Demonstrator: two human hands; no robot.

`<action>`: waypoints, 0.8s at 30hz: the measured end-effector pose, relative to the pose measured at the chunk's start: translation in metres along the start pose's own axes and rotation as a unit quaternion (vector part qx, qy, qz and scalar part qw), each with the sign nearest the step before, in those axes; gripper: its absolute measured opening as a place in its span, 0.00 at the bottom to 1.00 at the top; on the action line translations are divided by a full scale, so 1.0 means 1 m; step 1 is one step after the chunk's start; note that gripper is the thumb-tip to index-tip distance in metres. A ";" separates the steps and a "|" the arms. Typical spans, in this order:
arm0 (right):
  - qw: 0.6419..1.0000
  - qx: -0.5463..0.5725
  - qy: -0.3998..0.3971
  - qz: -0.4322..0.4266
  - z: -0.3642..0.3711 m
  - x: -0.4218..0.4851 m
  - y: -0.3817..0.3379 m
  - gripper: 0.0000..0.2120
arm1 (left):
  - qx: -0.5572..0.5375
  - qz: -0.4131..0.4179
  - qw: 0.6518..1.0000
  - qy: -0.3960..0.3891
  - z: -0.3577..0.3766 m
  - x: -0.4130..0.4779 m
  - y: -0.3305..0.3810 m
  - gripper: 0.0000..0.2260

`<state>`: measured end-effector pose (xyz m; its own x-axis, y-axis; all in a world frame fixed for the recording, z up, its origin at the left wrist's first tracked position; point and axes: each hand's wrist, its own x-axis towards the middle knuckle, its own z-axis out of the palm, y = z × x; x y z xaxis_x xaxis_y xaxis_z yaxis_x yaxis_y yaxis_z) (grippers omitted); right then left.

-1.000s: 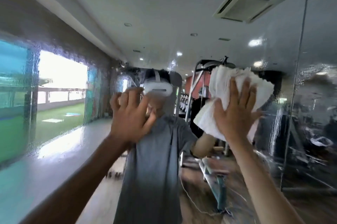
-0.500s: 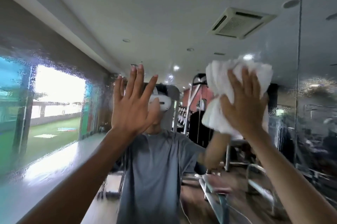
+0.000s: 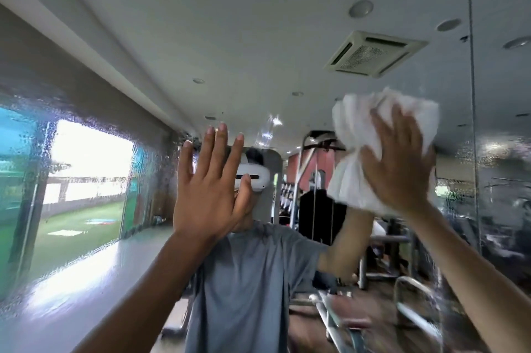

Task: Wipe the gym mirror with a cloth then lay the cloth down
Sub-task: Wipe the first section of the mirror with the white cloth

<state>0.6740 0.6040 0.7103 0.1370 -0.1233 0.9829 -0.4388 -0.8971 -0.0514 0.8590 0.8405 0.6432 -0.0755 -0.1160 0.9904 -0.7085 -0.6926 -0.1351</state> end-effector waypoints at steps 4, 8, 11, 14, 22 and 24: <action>0.998 0.019 0.022 0.047 0.002 0.042 -0.067 0.33 | 0.001 0.012 1.000 0.005 0.000 -0.001 -0.004 0.29; 0.977 -0.053 0.020 -0.206 0.015 -0.006 -0.088 0.35 | 0.003 0.017 1.000 0.017 0.001 -0.001 -0.006 0.28; 0.941 -0.075 0.002 -0.330 0.015 -0.030 -0.045 0.36 | 0.006 0.013 1.000 0.022 0.002 -0.001 -0.004 0.28; 0.960 -0.091 0.007 -0.264 0.006 0.007 -0.008 0.34 | 0.006 0.008 1.000 0.015 0.005 -0.002 -0.002 0.28; 0.994 -0.039 0.042 -0.090 0.008 0.061 -0.100 0.35 | 0.004 0.006 1.000 -0.002 0.002 -0.003 -0.005 0.29; 0.969 -0.075 0.029 -0.233 0.013 0.031 -0.093 0.35 | 0.003 0.009 1.000 0.000 0.002 -0.002 -0.005 0.29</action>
<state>0.7300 0.6781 0.7429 0.3026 0.3086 0.9018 -0.4663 -0.7773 0.4225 0.8638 0.8431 0.6415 -0.0879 -0.1286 0.9878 -0.7035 -0.6940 -0.1530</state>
